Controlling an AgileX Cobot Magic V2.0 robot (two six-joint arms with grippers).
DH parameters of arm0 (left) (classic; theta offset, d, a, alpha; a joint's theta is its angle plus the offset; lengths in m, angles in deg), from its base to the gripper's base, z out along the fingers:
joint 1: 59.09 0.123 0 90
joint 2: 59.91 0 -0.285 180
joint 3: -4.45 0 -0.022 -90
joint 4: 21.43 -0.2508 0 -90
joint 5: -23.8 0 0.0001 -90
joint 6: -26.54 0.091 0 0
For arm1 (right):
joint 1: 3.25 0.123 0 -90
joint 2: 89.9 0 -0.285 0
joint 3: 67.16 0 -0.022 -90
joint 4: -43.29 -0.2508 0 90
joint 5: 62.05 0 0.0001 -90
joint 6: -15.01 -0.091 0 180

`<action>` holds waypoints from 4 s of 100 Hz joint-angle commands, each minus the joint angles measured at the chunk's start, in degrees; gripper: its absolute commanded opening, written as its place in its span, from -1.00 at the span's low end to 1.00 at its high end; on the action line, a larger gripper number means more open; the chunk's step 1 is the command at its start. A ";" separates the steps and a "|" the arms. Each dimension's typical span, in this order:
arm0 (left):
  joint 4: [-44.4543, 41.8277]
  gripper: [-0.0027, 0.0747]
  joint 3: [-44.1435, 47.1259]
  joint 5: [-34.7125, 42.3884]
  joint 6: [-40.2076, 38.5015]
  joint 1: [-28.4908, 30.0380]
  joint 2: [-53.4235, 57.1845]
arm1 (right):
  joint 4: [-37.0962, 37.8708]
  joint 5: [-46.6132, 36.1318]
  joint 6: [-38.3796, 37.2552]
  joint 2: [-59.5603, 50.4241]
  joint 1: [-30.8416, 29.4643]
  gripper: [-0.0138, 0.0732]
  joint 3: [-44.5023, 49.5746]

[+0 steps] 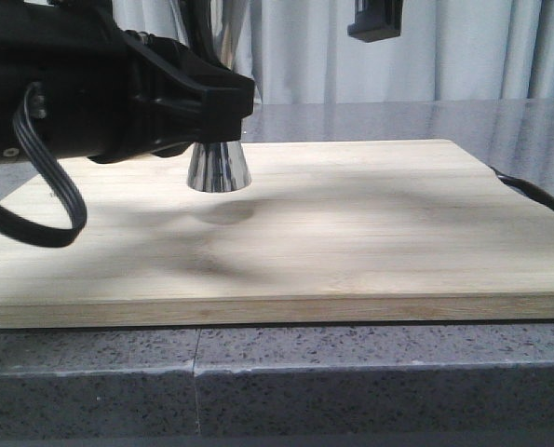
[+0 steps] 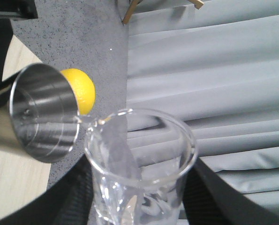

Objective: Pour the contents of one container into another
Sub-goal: 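Tilt the beaker with the right gripper, pouring liquid into the jigger, then tilt the beaker upright with the right gripper, then lower the empty beaker back onto the board with the right gripper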

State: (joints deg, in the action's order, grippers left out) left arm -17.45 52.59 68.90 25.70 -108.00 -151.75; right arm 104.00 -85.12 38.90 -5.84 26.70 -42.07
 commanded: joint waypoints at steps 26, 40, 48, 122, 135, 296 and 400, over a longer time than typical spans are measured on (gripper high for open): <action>-0.09 -0.98 -1.75 5.19 -0.68 -0.30 2.16 | -0.48 -2.97 1.96 -2.21 0.00 -0.12 -2.14; -0.09 -0.98 -1.75 5.19 -0.68 -0.30 2.16 | -0.48 -3.05 3.42 -2.21 0.00 -0.12 -2.14; -0.09 -0.98 -1.75 5.19 -0.68 -0.30 2.16 | -0.48 -3.30 3.42 -2.21 0.00 -0.12 -2.14; -0.09 -0.98 -1.75 5.19 -0.68 -0.30 2.16 | -0.48 -3.84 9.08 -2.21 0.00 -0.12 -2.14; -0.09 -0.98 -1.75 5.19 -0.68 -0.30 2.16 | -0.48 -3.84 9.98 -2.21 0.00 -0.12 -2.14; -0.09 -0.98 -1.75 5.19 -0.68 -0.30 2.16 | -26.26 -4.21 5.52 -2.21 0.00 -0.12 -2.14; -0.09 -0.98 -1.75 5.19 -0.68 -0.30 2.16 | -74.09 -20.52 -3.90 -0.07 -5.95 -0.12 15.87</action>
State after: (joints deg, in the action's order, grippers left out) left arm -17.45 52.59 68.88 25.60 -108.00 -151.75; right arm 29.72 -97.46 37.40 -5.51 21.14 -26.29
